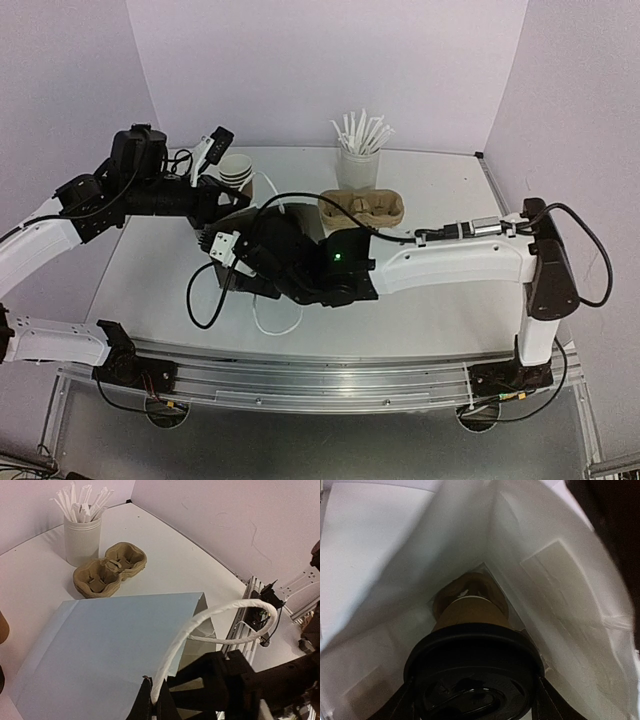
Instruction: Pack the takeout coffee
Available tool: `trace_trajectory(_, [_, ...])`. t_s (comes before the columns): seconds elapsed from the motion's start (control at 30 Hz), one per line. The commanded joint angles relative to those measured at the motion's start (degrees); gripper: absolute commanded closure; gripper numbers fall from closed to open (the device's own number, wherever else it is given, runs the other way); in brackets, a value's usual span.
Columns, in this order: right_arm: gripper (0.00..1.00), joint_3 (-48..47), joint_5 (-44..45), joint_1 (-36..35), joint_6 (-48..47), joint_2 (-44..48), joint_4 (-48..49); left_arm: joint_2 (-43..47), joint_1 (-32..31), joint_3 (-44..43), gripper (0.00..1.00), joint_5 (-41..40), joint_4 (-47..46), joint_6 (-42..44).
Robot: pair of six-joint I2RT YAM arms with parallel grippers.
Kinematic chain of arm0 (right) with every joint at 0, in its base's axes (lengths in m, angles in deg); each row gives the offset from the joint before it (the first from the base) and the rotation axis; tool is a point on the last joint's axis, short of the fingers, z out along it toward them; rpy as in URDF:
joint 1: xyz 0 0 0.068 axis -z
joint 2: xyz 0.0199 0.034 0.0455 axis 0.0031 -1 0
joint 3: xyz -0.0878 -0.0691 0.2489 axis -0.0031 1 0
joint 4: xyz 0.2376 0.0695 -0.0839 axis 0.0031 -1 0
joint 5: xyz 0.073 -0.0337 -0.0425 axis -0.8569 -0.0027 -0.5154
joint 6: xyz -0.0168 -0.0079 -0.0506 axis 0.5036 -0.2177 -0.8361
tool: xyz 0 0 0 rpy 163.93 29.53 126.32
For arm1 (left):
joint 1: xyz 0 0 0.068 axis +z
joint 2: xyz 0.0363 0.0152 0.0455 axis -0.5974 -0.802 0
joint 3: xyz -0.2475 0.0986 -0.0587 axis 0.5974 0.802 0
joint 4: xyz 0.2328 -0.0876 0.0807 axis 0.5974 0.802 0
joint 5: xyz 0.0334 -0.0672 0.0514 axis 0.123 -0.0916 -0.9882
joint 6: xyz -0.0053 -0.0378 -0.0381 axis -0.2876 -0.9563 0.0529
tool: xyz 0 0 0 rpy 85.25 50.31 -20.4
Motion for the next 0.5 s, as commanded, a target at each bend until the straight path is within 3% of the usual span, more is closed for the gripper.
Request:
trace_trajectory(0.0, [1.00,-3.6,4.9,2.1,-1.4,-2.1,2.1,1.5,1.9,-2.7,1.00,9.1,-3.4,-0.3])
trace_trajectory(0.47, [1.00,-7.7,4.5,3.0,-2.2,-8.1,2.1,0.6,3.1,-1.1,1.00,15.3,-4.1,2.5])
